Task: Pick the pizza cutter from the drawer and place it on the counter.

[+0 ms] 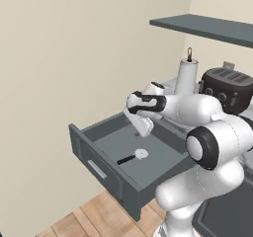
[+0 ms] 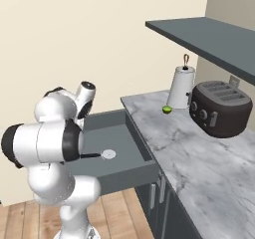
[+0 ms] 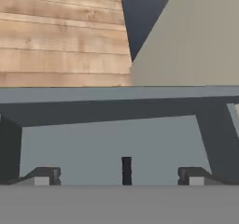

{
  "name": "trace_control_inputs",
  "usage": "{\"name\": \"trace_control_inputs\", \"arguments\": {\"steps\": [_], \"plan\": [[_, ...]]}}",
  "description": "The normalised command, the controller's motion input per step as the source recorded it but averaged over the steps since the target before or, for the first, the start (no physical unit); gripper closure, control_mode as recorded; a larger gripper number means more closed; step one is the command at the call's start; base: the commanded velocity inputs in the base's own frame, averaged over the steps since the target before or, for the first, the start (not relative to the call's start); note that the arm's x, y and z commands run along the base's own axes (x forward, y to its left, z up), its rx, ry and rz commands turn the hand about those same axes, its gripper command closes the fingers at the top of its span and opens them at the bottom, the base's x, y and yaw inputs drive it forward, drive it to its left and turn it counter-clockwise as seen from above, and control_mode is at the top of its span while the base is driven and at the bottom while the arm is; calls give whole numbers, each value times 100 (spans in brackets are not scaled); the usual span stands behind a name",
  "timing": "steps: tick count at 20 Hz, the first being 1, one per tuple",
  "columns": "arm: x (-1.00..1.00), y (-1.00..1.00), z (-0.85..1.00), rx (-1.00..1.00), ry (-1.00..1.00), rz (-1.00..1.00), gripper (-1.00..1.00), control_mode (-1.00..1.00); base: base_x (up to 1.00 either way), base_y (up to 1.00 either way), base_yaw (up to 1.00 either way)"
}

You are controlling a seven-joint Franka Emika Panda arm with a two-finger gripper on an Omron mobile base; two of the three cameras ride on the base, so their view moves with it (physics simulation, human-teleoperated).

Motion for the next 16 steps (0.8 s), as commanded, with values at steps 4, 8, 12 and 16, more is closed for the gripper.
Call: {"name": "trace_control_inputs", "arguments": {"steps": [4, 8, 12, 16], "plan": [[0, -3, -68, -1, -1, 32, -100, -100, 0, 0, 0], [9, 1, -45, -2, -5, 11, -100, -100, 0, 0, 0], [28, 5, -58, -1, 20, -9, -100, -100, 0, 0, 0], [6, 3, -71, -2, 21, -15, -100, -100, 0, 0, 0]]}}
